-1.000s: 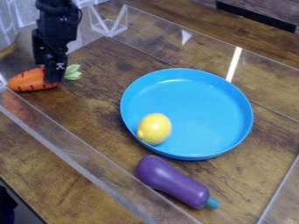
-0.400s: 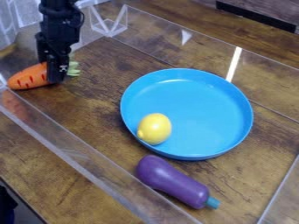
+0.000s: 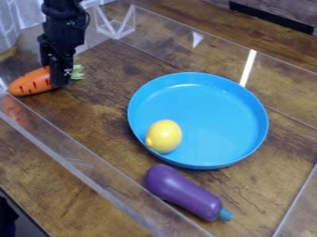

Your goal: Put the carrot on the blue tray

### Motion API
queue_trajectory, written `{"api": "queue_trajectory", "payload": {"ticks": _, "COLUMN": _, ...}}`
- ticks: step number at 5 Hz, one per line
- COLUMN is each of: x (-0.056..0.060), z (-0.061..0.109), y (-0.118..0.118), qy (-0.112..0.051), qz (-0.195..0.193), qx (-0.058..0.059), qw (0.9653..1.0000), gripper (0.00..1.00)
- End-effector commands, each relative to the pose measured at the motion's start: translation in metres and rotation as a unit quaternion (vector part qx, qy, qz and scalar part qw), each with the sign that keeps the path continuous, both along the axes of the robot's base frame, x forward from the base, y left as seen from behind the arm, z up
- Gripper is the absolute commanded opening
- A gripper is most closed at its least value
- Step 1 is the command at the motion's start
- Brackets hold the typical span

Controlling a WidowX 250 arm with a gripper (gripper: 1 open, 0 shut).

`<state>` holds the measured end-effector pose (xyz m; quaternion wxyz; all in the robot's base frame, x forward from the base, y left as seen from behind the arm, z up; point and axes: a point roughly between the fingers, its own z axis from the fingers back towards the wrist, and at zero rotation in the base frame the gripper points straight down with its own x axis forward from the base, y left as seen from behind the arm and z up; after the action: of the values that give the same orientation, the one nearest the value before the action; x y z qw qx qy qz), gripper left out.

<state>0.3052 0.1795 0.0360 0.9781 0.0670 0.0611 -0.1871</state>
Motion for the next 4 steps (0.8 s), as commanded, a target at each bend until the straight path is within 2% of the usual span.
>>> {"api": "queue_trajectory", "payload": {"ticks": 1, "x": 0.021, "z": 0.046, "y": -0.008, "qy": -0.053, "qz": -0.018, "qx": 0.023, "qw": 0.9982, "gripper": 0.0}}
{"api": "queue_trajectory", "payload": {"ticks": 2, "x": 0.03, "z": 0.057, "y": -0.02, "qy": -0.058, "qz": -0.038, "qx": 0.025, "qw": 0.9973, "gripper": 0.0}}
{"api": "queue_trajectory", "payload": {"ticks": 4, "x": 0.044, "z": 0.103, "y": -0.044, "qy": -0.073, "qz": -0.061, "qx": 0.042, "qw": 0.9946, "gripper": 0.0}}
